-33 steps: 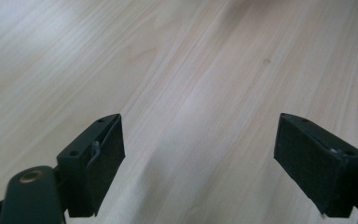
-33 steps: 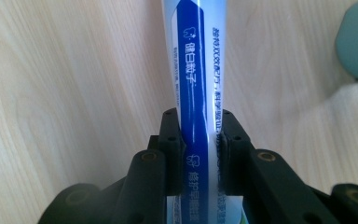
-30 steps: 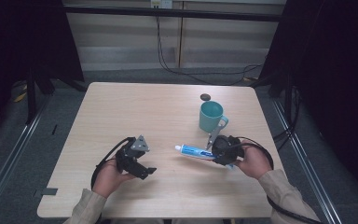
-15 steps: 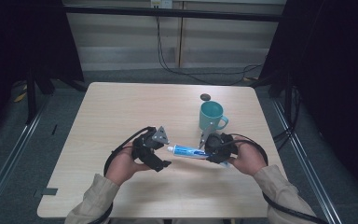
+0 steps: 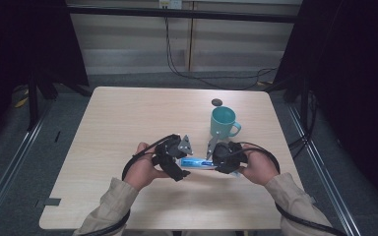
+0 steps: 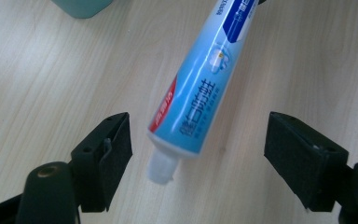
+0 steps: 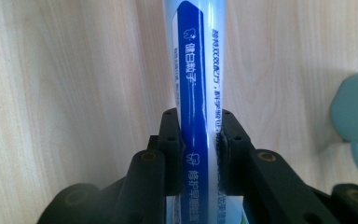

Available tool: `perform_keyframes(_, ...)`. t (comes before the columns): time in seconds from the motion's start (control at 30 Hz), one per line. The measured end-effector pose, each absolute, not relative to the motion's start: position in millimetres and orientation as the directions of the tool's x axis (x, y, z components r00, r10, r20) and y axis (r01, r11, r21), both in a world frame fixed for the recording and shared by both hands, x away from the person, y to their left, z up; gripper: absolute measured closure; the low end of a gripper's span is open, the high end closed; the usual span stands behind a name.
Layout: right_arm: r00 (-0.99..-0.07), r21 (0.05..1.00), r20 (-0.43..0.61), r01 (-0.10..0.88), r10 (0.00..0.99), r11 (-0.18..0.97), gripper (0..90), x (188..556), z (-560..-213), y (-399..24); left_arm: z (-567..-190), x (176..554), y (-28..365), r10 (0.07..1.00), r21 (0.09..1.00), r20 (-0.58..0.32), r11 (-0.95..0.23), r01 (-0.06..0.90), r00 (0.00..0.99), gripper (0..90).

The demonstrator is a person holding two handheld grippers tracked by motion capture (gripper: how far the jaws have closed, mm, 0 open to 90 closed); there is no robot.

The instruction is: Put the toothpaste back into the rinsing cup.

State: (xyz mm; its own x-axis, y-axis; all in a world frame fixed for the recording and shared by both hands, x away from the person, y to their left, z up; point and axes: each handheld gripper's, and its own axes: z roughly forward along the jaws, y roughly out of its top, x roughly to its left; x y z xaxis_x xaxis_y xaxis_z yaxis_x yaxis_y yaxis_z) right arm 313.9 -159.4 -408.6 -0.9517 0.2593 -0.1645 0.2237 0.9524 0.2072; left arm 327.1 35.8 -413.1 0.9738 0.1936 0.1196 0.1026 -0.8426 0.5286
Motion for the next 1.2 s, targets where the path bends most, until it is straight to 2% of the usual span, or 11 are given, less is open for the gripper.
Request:
perform_keyframes(0.47,-0.968,0.276,-0.151,0.152,0.199,0.949,75.4,306.0,-392.3,-143.2,-424.7,328.8,28.9,0.139,0.540,0.153,-0.841,0.035,0.978,31.9)
perform_keyframes(0.5,-0.969,0.282,-0.160,0.137,0.187,0.950,75.3,304.2,-391.9,-141.7,-426.1,328.8,29.3,0.131,0.546,0.149,-0.837,0.029,0.980,34.2)
perform_keyframes(0.53,-0.969,0.282,-0.160,0.137,0.187,0.950,75.3,304.2,-391.9,-141.7,-426.1,328.8,29.3,0.131,0.546,0.149,-0.837,0.029,0.980,42.0)
perform_keyframes(0.57,-0.969,0.279,-0.161,0.135,0.185,0.951,75.3,304.8,-391.9,-141.8,-426.0,327.9,29.8,0.118,0.549,0.126,-0.835,0.030,0.985,42.0)
perform_keyframes(0.6,-0.967,0.286,-0.170,0.137,0.190,0.949,75.2,305.9,-392.4,-142.6,-426.0,326.9,29.1,0.118,0.547,0.136,-0.837,0.024,0.984,49.5)
perform_keyframes(0.77,-0.966,0.288,-0.200,0.101,0.163,0.952,71.3,305.4,-393.8,-142.1,-425.0,325.8,27.3,0.111,0.511,0.121,-0.859,0.034,0.986,63.0)
perform_keyframes(0.83,-0.968,0.296,-0.191,0.103,0.165,0.950,67.3,306.7,-394.6,-143.2,-425.0,325.0,29.2,0.136,0.516,0.101,-0.854,0.065,0.986,66.3)
perform_keyframes(0.93,-0.958,0.352,-0.210,0.112,0.195,0.929,52.2,306.4,-397.1,-146.4,-425.3,325.3,32.5,0.160,0.530,0.088,-0.843,0.089,0.983,71.0)
perform_keyframes(1.0,-0.943,0.361,-0.234,0.141,0.236,0.922,37.9,308.9,-397.9,-148.6,-424.8,326.6,35.1,0.171,0.534,0.075,-0.839,0.105,0.982,71.6)
perform_keyframes(1.1,-0.924,0.411,-0.242,0.177,0.295,0.894,28.2,313.7,-396.7,-157.4,-423.1,328.8,40.0,0.194,0.534,0.070,-0.836,0.127,0.979,71.9)
perform_keyframes(1.2,-0.902,0.490,-0.231,0.215,0.363,0.845,25.9,316.9,-391.2,-169.3,-422.0,330.9,45.5,0.227,0.553,0.062,-0.819,0.156,0.972,72.1)
